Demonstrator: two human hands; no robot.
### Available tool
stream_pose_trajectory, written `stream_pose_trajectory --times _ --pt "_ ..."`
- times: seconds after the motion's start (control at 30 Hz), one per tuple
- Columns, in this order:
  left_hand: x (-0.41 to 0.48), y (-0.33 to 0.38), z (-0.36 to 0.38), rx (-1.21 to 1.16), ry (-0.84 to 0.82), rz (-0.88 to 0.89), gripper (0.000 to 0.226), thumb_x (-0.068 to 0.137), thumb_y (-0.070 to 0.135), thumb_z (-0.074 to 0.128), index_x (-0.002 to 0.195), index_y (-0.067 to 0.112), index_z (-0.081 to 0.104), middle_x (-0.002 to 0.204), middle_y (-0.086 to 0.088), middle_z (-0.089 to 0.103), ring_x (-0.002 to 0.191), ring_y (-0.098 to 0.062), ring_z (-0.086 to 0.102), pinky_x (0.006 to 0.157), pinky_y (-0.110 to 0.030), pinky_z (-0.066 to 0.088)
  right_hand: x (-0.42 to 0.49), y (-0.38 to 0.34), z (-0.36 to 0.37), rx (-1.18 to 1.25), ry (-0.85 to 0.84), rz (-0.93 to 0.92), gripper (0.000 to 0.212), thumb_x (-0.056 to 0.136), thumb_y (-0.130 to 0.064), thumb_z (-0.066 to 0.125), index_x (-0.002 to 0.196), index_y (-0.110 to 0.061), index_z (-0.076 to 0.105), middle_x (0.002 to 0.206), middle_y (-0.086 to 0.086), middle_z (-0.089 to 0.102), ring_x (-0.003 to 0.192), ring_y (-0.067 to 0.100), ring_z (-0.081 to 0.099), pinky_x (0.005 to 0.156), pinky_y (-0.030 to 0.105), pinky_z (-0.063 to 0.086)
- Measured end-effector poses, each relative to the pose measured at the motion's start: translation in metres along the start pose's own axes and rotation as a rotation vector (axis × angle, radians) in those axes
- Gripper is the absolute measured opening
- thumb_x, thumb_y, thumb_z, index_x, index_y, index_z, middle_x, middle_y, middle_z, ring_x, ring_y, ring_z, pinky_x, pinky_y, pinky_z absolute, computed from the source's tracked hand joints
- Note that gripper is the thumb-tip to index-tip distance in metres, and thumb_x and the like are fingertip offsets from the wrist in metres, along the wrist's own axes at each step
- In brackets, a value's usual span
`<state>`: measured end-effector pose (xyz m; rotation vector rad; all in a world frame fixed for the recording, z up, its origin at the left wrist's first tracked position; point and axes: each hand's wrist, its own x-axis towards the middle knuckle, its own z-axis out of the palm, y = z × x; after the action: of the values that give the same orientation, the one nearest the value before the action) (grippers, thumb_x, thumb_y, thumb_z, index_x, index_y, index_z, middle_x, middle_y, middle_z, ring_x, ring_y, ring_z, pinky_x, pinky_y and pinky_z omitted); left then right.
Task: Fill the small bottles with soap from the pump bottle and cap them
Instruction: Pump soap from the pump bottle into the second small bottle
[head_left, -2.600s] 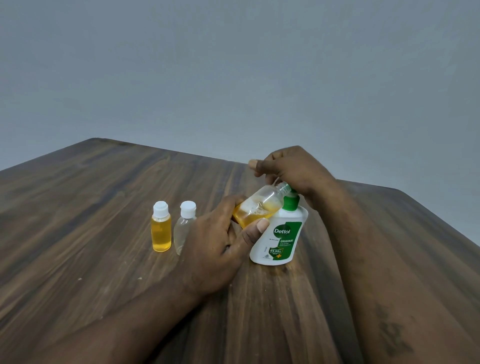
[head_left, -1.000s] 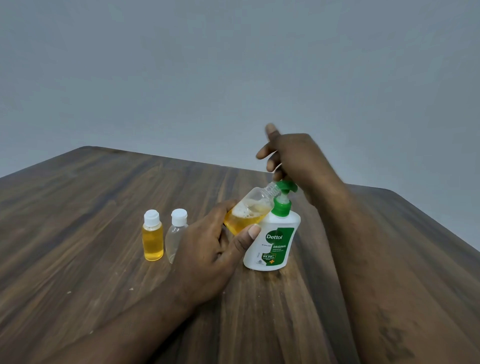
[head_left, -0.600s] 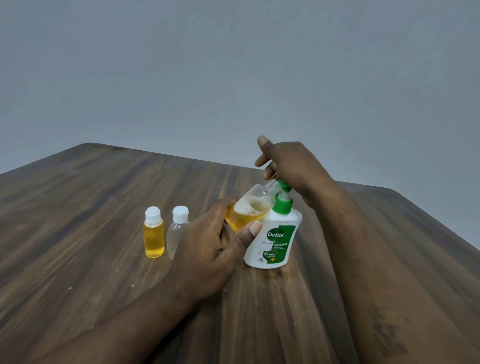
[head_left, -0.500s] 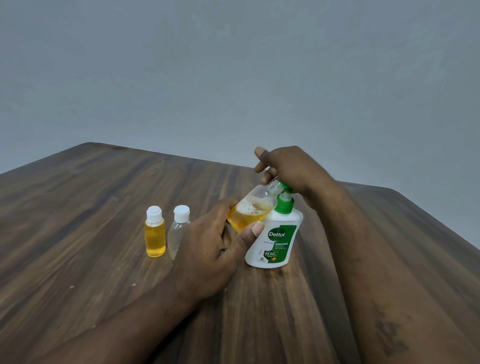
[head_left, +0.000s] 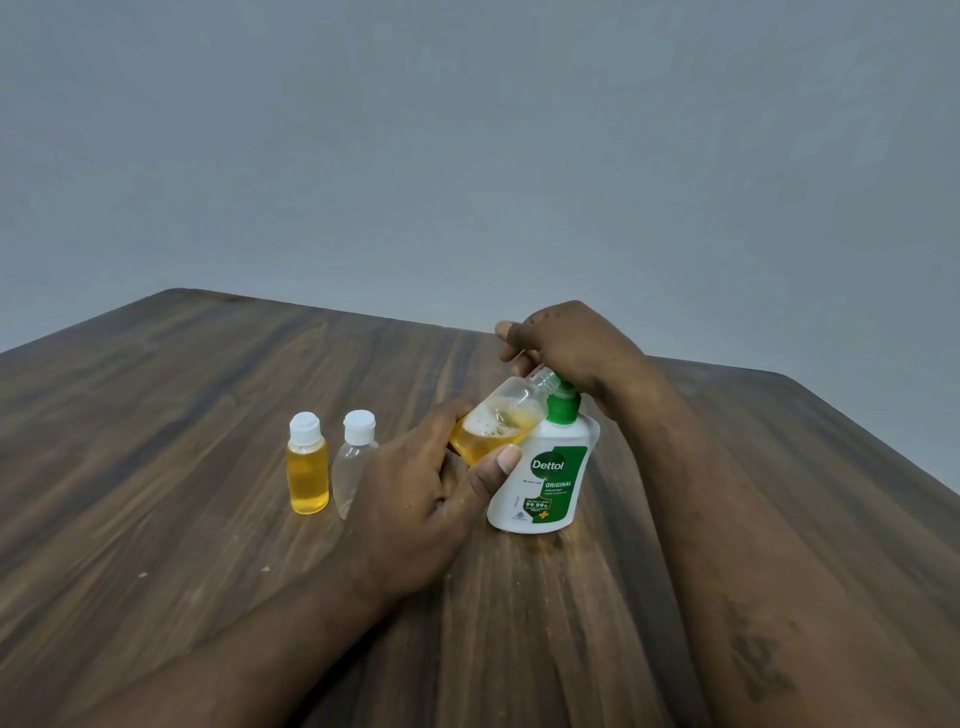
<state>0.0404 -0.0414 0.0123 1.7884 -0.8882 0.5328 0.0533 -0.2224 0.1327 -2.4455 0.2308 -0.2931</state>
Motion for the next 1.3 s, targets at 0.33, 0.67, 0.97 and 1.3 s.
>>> stream_pose_trajectory --times 0.33,0.67,0.97,1.3 --pt "0.002 0.005 -0.001 -0.028 0.017 0.032 0.038 0.096 0.059 0.052 0.110 0.025 0.062 0.083 0.034 0.062 0.071 0.005 0.062 0.057 -0.005 0.039 -0.004 -0.005 -0.017 0.248 0.436 -0.116 0.062 0.093 -0.065 0.064 0.084 -0.005 0.075 0.063 -0.012 0.071 0.052 0.004 0.064 0.053 0.014 0.047" --pt "0.001 0.006 -0.003 -0.025 0.026 0.043 0.052 0.096 0.063 0.052 0.119 0.018 0.066 0.076 0.030 0.061 0.072 0.005 0.062 0.057 -0.007 0.040 -0.001 -0.001 0.003 0.053 0.131 0.011 0.036 0.091 -0.049 0.075 0.081 -0.014 0.073 0.076 -0.004 0.076 0.078 0.016 0.072 0.087 0.043 0.059" --pt "0.001 0.003 -0.001 -0.024 -0.006 0.015 0.058 0.095 0.066 0.050 0.125 0.019 0.065 0.073 0.024 0.062 0.076 0.004 0.064 0.058 -0.008 0.042 -0.003 -0.002 0.001 0.106 0.113 0.018 0.033 0.090 -0.046 0.077 0.083 -0.013 0.075 0.074 -0.004 0.076 0.079 0.017 0.071 0.091 0.045 0.060" --pt "0.002 0.005 -0.002 -0.050 -0.019 0.002 0.051 0.096 0.064 0.051 0.124 0.024 0.062 0.081 0.018 0.065 0.069 -0.003 0.065 0.055 -0.010 0.042 -0.005 -0.012 -0.007 0.224 0.514 -0.146 0.045 0.090 -0.054 0.074 0.077 -0.011 0.073 0.066 -0.003 0.072 0.064 0.014 0.069 0.072 0.034 0.059"
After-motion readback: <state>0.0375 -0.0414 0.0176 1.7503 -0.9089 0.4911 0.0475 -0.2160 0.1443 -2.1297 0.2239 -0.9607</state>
